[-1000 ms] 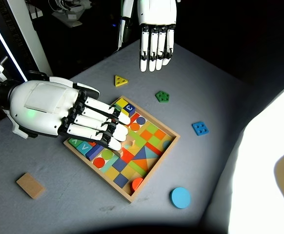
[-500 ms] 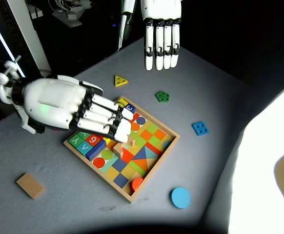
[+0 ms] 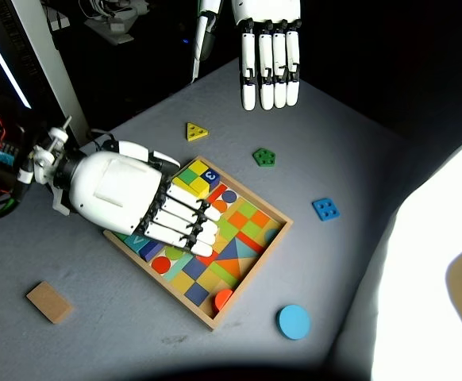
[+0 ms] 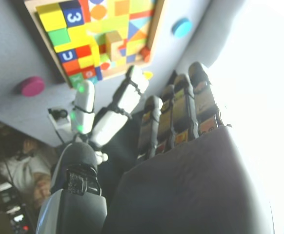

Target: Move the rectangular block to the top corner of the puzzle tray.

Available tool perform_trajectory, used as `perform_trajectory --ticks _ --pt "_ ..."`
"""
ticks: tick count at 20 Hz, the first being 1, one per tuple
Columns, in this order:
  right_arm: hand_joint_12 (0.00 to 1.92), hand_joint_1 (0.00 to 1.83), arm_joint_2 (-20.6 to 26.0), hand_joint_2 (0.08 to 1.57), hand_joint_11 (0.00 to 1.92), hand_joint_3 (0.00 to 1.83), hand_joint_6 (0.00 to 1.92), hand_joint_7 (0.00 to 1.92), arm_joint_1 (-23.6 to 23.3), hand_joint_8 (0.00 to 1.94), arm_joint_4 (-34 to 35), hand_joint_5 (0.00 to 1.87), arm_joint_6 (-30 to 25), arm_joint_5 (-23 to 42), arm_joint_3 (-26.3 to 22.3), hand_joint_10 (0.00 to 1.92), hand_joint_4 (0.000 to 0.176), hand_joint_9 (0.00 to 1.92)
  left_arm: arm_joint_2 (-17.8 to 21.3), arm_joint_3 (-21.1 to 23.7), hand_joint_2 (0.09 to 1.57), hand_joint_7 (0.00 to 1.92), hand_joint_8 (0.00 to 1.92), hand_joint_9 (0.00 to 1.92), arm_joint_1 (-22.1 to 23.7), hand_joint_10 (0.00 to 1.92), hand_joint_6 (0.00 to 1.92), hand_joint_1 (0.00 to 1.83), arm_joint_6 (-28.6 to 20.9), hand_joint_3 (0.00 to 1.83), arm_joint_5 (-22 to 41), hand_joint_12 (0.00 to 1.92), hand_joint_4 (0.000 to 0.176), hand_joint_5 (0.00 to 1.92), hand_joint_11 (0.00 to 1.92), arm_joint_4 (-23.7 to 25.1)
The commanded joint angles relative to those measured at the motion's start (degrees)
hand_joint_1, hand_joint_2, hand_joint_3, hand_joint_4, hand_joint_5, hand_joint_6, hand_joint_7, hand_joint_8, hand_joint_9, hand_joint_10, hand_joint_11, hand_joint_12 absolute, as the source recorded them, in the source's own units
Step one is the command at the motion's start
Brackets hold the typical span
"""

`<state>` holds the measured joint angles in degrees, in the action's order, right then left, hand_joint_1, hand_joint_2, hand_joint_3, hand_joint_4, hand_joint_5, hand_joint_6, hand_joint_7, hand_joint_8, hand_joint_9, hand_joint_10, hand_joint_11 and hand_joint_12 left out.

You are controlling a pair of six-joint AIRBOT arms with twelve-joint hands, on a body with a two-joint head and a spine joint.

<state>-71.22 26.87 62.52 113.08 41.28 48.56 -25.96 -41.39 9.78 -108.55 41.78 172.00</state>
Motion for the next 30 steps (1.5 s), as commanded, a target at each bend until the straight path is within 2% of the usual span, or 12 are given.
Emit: perform_trajectory --ticks 1,7,9,13,15,16,22,28,30 --pt "0.0 0.0 -0.23 1.18 0.0 0.0 0.12 0.16 -0.13 0.0 -3.21 0.25 0.24 3.31 -0.05 0.04 0.0 0.05 -0.01 0.08 1.27 0.09 0.0 0.08 0.77 0.0 0.0 0.09 -0.33 0.0 -5.1 0.3 0.037 0.11 0.0 0.57" --pt "0.0 0.0 -0.96 1.18 0.0 0.0 0.3 0.26 1.06 0.03 -2.66 0.65 0.91 2.33 0.88 0.03 0.0 0.04 0.05 -0.19 1.28 0.07 0.0 0.08 -0.59 0.0 0.0 0.07 -0.53 0.0 -5.09 0.3 0.036 0.11 0.0 0.57" --pt "0.0 0.0 -0.97 1.18 0.0 0.0 0.33 0.3 1.1 0.04 -2.65 0.72 0.94 2.36 0.94 0.03 0.0 0.05 0.05 -0.23 1.28 0.07 0.0 0.07 -0.85 0.0 0.0 0.08 -0.91 0.0 -4.83 0.28 0.034 0.11 0.0 0.57" --pt "0.0 0.0 -0.97 1.17 0.0 0.0 0.38 0.3 0.77 0.0 -2.65 0.7 0.96 2.35 1.27 0.0 0.0 0.02 0.05 -0.22 1.28 0.07 0.0 0.06 -1.13 0.0 0.0 0.06 -0.89 0.0 -3.31 0.28 0.036 0.11 0.0 0.57" --pt "0.0 0.0 -0.98 1.17 0.0 0.0 0.38 0.32 0.15 0.01 -2.65 0.69 0.95 2.4 1.26 0.01 0.0 0.03 0.05 -0.17 1.27 0.07 0.0 0.08 -0.88 0.01 0.0 0.09 -0.91 0.0 -2.55 0.3 0.044 0.12 0.0 0.55" --pt "0.0 0.0 -0.98 1.17 0.0 0.0 0.47 0.31 -0.19 0.0 -2.66 0.62 0.98 2.41 1.26 0.0 0.0 0.03 -0.03 -0.17 1.27 0.07 0.0 0.07 0.06 0.0 0.0 0.06 -0.5 0.0 -0.93 0.3 0.043 0.12 0.0 0.33" --pt "0.0 0.0 -0.92 1.18 0.0 0.0 0.49 0.3 -1.19 0.0 -5.08 0.6 1.31 4.35 1.29 0.0 0.0 0.0 -0.03 -0.47 1.28 0.07 0.0 0.07 0.4 0.0 0.0 0.05 4.03 0.0 2.34 0.27 0.039 0.11 0.0 -4.24" --pt "0.0 0.0 -2.24 1.18 0.0 0.0 0.53 0.25 -0.45 0.0 -6.93 0.65 0.53 4.75 2.65 0.0 0.0 0.0 0.0 -0.11 1.28 0.08 0.0 0.08 0.51 0.0 0.01 0.03 2.41 0.0 2.22 0.28 0.044 0.13 0.0 -0.97" --pt "0.0 0.0 -2.8 1.17 0.0 0.0 0.53 0.23 -0.17 0.0 -6.93 0.66 0.34 4.66 3.6 0.0 0.0 0.0 -0.02 0.21 1.28 0.06 0.0 0.05 0.56 0.0 0.0 0.03 1.07 0.0 2.43 0.21 0.04 0.1 0.0 -0.49"
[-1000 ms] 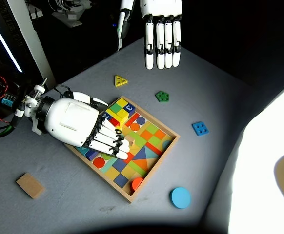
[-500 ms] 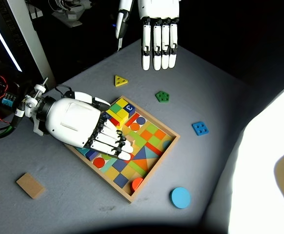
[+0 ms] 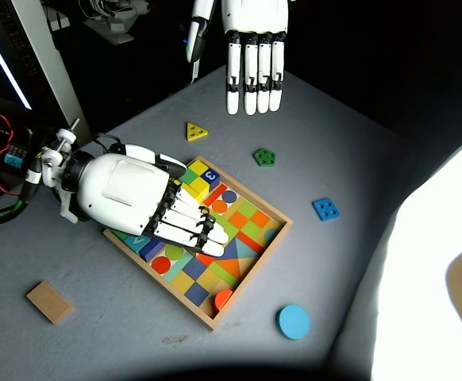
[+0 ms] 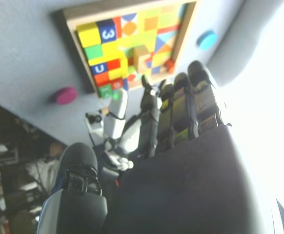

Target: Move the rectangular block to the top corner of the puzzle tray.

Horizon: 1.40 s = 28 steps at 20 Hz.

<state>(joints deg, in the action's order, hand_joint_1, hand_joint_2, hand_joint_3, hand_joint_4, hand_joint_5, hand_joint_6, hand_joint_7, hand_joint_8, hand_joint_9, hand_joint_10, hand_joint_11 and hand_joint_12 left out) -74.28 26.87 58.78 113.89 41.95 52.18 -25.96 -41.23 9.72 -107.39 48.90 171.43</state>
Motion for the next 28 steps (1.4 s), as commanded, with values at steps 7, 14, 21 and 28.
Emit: perform_trajectory --ticks 7,14,21,28 --pt "0.0 0.0 -0.51 1.17 0.0 0.0 0.58 0.21 0.74 0.01 -3.19 0.62 -0.74 3.69 1.04 0.0 0.0 0.0 0.0 0.34 1.28 0.07 0.0 0.06 0.79 0.0 0.0 0.05 -1.93 0.0 -4.33 0.25 0.038 0.11 0.0 1.14" --pt "0.0 0.0 -1.43 1.19 0.0 0.0 0.54 0.18 0.88 0.0 -3.19 0.65 -1.39 3.57 2.43 0.0 0.0 0.0 0.0 0.3 1.29 0.06 0.0 0.05 0.79 0.0 0.0 0.01 -2.26 0.0 -4.85 0.24 0.036 0.09 0.0 1.14" --pt "0.0 0.0 -1.61 1.18 0.0 0.0 0.43 0.05 1.39 0.01 -3.19 0.65 -1.62 2.93 2.5 0.0 0.011 0.0 0.46 0.33 1.29 0.04 0.0 0.02 0.79 0.0 0.0 0.0 -2.25 0.0 -4.24 0.17 0.033 0.06 0.0 1.14" --pt "0.0 0.0 -1.07 1.19 0.0 0.0 0.34 0.06 1.9 0.0 -3.19 0.75 -0.92 2.72 2.6 0.0 0.0 0.0 0.5 0.32 1.28 0.01 0.0 0.01 0.92 0.0 0.01 0.0 -2.25 0.0 -4.33 0.03 0.034 0.03 0.01 1.14"
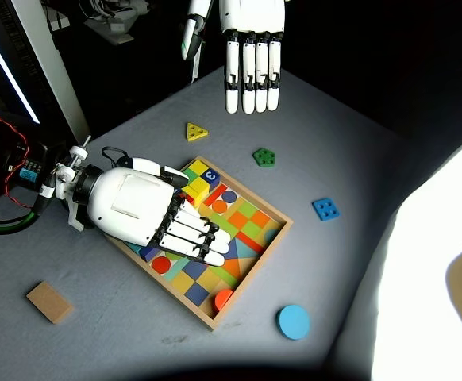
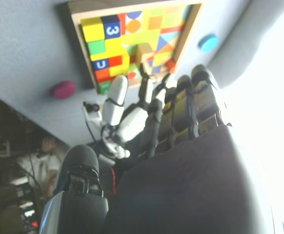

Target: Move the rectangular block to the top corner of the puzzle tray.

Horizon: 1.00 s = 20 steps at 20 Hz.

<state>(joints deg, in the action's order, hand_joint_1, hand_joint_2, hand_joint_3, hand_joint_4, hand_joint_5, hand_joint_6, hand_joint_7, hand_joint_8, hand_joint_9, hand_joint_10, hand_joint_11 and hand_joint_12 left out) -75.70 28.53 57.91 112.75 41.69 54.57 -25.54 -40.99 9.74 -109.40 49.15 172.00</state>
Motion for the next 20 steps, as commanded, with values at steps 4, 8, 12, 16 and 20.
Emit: perform_trajectory --ticks 4,8,12,16,20 --pt "0.0 0.0 0.79 1.18 0.0 0.0 0.26 0.04 0.29 0.01 -2.32 0.78 0.23 2.96 0.88 0.0 0.003 0.0 0.08 0.08 1.28 0.03 0.0 0.02 1.01 0.0 0.0 0.0 -0.24 0.0 -4.74 0.13 0.031 0.05 0.0 0.57" --pt "0.0 0.0 0.98 1.19 0.0 0.0 0.25 0.07 0.3 0.01 -2.32 0.78 0.19 2.95 1.82 0.0 0.0 0.0 0.08 0.03 1.28 0.01 0.0 0.03 1.01 0.0 0.0 0.0 -0.24 0.0 -5.01 0.13 0.029 0.04 0.0 0.57" --pt "0.0 0.0 1.11 1.19 0.0 0.0 0.25 0.06 0.3 0.01 -2.32 0.79 0.15 2.95 2.56 0.0 0.0 0.0 0.08 -0.07 1.28 0.01 0.0 0.03 1.01 0.0 0.0 0.0 -0.24 0.0 -5.05 0.16 0.028 0.03 0.0 0.57" --pt "0.0 0.0 1.11 1.18 0.0 0.0 0.25 0.06 0.31 0.01 -2.91 0.79 -0.13 2.75 3.68 0.0 0.0 0.0 0.08 -0.25 1.28 0.01 0.0 0.03 1.02 0.0 0.0 0.0 -0.24 0.0 -5.23 0.12 0.031 0.04 0.0 0.57" --pt "0.0 0.0 1.13 1.19 0.0 0.0 0.23 0.08 0.55 0.01 -5.02 0.76 -1.0 2.69 4.85 0.0 0.0 0.0 0.09 -0.35 1.29 0.02 0.0 0.01 1.01 0.0 0.0 0.0 -0.23 0.0 -5.33 0.03 0.029 0.05 0.0 0.57"
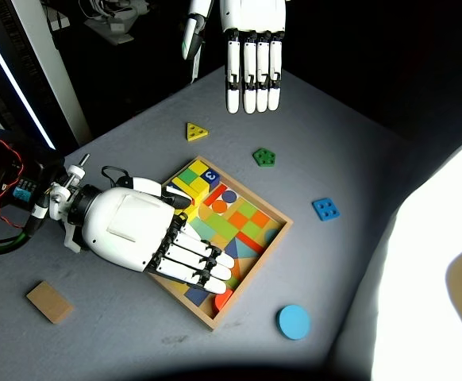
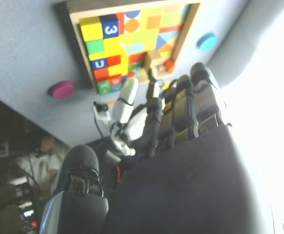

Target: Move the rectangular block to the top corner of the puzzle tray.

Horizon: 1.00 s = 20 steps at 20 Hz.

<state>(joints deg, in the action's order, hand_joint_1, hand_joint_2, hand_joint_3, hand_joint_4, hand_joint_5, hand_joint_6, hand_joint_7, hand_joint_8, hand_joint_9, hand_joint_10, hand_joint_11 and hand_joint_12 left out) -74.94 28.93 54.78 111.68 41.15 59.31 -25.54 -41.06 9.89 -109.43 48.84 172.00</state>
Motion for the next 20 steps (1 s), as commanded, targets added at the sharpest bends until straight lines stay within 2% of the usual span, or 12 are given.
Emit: perform_trajectory --ticks 1,3,8,15,20 --pt "0.0 0.0 0.36 1.19 0.0 0.0 0.23 0.08 0.17 0.01 -1.92 0.76 -0.03 3.06 0.55 0.0 0.0 0.0 0.09 -0.28 1.28 0.03 0.01 0.03 0.86 0.01 0.01 0.0 -0.2 0.0 -5.02 0.04 0.034 0.06 0.02 0.57" --pt "0.0 0.0 0.36 1.19 0.0 0.0 0.24 0.1 0.25 0.02 -2.31 0.77 -0.31 2.89 1.36 0.0 0.0 0.0 0.09 -0.29 1.27 0.03 0.0 0.04 0.85 0.0 0.0 0.02 -0.15 0.0 -5.02 0.12 0.043 0.08 0.0 0.57" --pt "0.0 0.0 0.35 1.18 0.0 0.0 0.24 0.08 0.49 0.01 -3.97 0.77 -1.18 2.89 2.81 0.0 0.0 0.0 0.09 -0.3 1.28 0.01 0.0 0.01 0.86 0.0 0.0 0.0 -0.17 0.0 -5.02 0.11 0.037 0.06 0.0 0.57" --pt "0.0 0.0 0.34 1.18 0.0 0.0 0.24 0.09 0.35 0.01 -4.14 0.78 -2.23 2.91 4.76 0.0 0.0 0.0 0.09 -0.35 1.28 0.0 0.0 0.01 0.85 0.0 0.0 0.02 -0.18 0.0 -5.0 0.1 0.039 0.06 0.0 0.57" --pt "0.0 0.0 0.29 1.19 0.0 0.0 0.25 0.09 -0.17 0.0 -4.37 0.78 -3.1 2.91 5.64 0.0 0.0 0.0 0.09 -0.25 1.27 0.02 0.0 0.04 0.85 0.0 0.0 0.02 -0.18 0.0 -4.95 0.2 0.041 0.08 0.0 0.57"
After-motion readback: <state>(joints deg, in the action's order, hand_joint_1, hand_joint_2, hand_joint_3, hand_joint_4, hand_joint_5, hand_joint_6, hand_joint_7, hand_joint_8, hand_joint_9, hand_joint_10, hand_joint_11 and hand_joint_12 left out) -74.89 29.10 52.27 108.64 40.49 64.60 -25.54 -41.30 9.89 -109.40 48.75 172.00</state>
